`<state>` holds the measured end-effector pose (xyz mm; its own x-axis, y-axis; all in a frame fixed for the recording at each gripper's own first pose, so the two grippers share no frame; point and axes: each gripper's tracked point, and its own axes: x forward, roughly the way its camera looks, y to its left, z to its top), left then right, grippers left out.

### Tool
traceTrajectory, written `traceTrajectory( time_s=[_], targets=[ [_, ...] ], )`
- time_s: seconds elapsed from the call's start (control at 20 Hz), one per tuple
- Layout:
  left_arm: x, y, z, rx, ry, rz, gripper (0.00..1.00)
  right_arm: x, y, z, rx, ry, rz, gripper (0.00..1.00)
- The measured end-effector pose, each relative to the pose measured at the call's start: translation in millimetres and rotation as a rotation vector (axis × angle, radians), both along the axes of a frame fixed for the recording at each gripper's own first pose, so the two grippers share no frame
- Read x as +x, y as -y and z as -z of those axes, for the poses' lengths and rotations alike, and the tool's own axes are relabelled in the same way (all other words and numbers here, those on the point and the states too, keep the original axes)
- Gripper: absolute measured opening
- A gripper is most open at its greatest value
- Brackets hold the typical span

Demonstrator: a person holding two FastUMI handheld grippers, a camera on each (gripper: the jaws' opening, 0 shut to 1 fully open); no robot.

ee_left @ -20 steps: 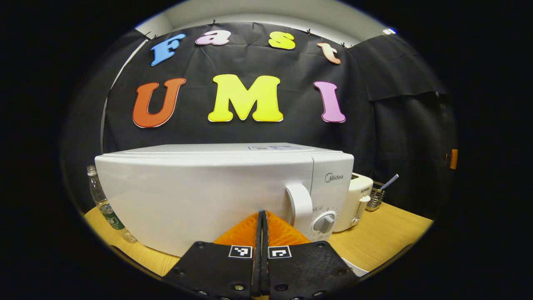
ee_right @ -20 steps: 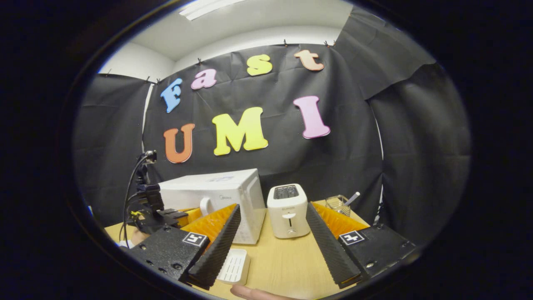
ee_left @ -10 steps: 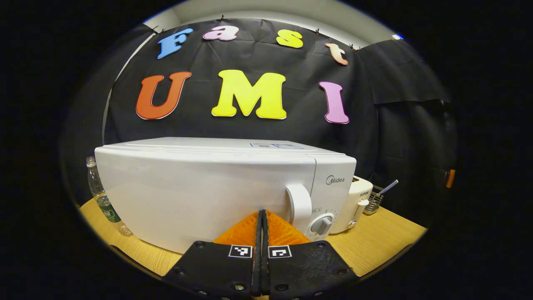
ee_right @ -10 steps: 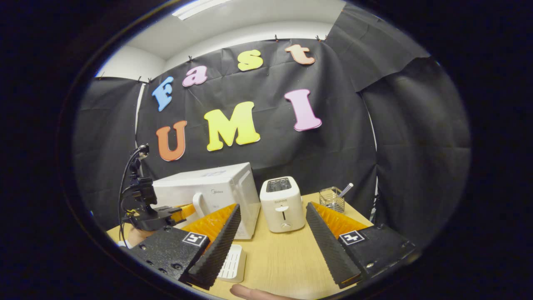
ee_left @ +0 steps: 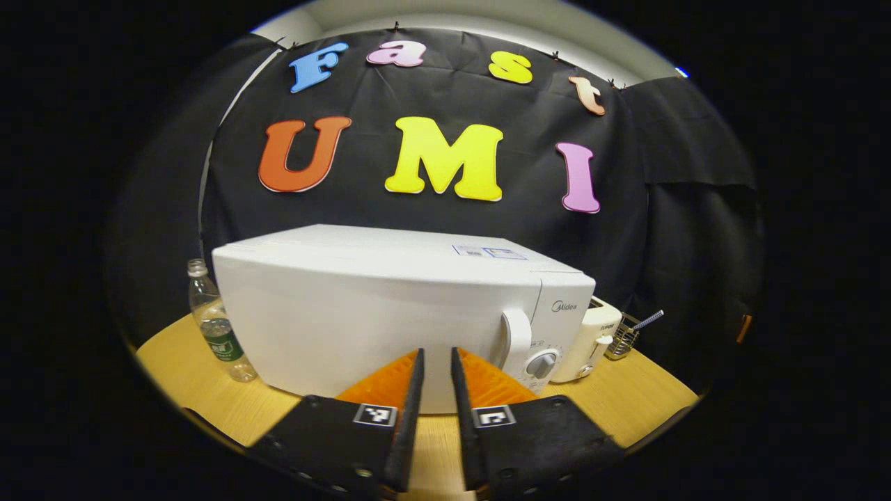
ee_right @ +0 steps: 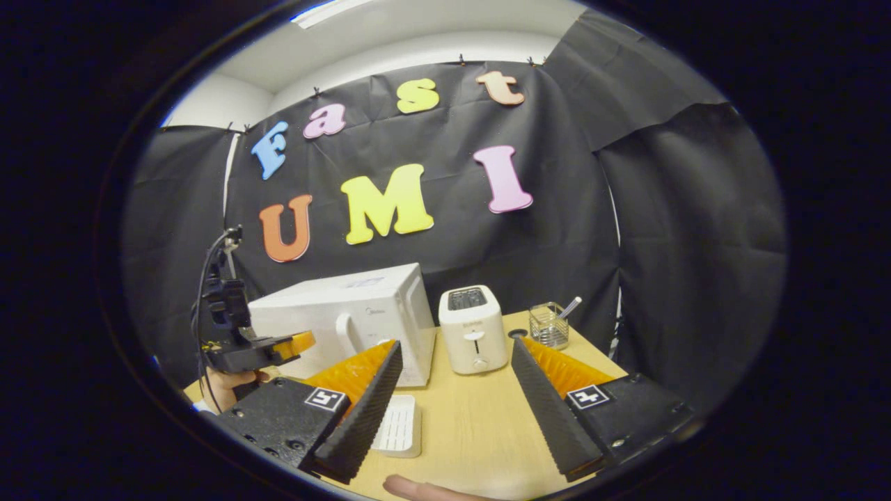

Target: Open the microwave oven with the left hand, put the food in, and close the microwave oven.

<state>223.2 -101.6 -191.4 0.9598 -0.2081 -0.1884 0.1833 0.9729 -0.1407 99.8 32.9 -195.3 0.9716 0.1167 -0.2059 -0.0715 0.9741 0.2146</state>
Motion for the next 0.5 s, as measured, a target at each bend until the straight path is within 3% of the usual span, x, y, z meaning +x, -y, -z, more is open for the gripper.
traceTrajectory(
  time_s=[0.05, 0.1, 0.15, 0.2, 0.25, 0.3, 0.35, 0.5],
  targets=[
    [-12.3, -6.7, -7.7, 0.024, 0.008, 0.002, 0.36, -5.8, 1.2, -1.9, -0.012, 0.001, 0.006, 1.00],
    [-25.3, -16.8, -18.6, 0.045, 0.027, -0.010, 0.72, -13.7, -0.5, -8.0, -0.021, 0.010, 0.007, 1.00],
    [-34.8, -28.1, -27.8, 0.060, 0.042, -0.031, 0.75, -20.0, -2.7, -13.1, -0.032, 0.018, 0.005, 0.89],
    [-48.0, -36.3, -36.5, 0.071, 0.055, -0.043, 0.95, -26.5, -3.9, -18.2, -0.044, 0.024, 0.005, 1.00],
    [-65.9, -41.5, -46.6, 0.073, 0.070, -0.049, 0.94, -32.1, -4.4, -23.2, -0.050, 0.033, 0.008, 1.00],
    [-80.5, -49.1, -55.2, 0.071, 0.080, -0.058, 0.93, -39.0, -5.8, -28.9, -0.057, 0.041, 0.008, 0.89],
    [-95.4, -55.8, -62.7, 0.067, 0.084, -0.062, 0.93, -44.9, -8.1, -34.8, -0.062, 0.049, 0.007, 1.00],
    [-132.6, -64.7, -81.4, 0.044, 0.092, -0.044, 0.93, -63.9, -11.8, -55.5, -0.072, 0.083, 0.007, 1.00]
  ],
)
